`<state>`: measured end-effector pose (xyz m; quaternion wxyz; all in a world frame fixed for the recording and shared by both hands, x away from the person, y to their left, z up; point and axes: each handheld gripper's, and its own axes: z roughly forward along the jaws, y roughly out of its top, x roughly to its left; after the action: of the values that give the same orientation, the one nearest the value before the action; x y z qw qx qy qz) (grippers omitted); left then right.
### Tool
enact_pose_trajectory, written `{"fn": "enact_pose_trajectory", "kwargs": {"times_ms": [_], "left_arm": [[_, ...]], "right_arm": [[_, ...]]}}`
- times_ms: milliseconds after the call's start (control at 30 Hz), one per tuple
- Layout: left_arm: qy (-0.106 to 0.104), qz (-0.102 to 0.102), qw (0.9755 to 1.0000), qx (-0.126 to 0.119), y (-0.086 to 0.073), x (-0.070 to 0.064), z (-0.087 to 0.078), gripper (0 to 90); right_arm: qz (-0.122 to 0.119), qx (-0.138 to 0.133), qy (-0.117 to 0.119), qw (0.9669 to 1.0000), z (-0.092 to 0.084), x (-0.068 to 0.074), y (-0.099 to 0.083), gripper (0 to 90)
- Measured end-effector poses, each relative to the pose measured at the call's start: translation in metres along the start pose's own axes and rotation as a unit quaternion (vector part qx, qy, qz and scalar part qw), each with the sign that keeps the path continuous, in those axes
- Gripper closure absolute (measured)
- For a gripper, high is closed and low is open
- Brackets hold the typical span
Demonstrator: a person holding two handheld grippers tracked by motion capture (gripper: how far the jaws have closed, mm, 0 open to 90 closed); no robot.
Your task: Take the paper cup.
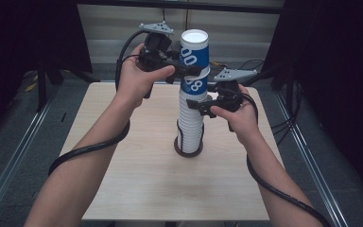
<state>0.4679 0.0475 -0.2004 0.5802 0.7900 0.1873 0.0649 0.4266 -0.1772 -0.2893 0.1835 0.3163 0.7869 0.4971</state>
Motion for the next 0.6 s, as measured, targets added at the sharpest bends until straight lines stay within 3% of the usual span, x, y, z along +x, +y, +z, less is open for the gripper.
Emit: {"fn": "enact_pose_trajectory", "kwargs": {"times_ms": [333,600], "left_arm": [[0.007,0.003,0.9998,-0.017,0.009,-0.001,-0.021,23.7],[0.013,0.008,0.9998,-0.015,0.007,0.002,-0.038,23.7]], "right_arm": [[0.0,0.002,0.002,1.0,0.0,-0.001,-0.001,13.0],[-0.002,0.01,0.002,0.9999,0.001,-0.001,-0.002,14.8]]}}
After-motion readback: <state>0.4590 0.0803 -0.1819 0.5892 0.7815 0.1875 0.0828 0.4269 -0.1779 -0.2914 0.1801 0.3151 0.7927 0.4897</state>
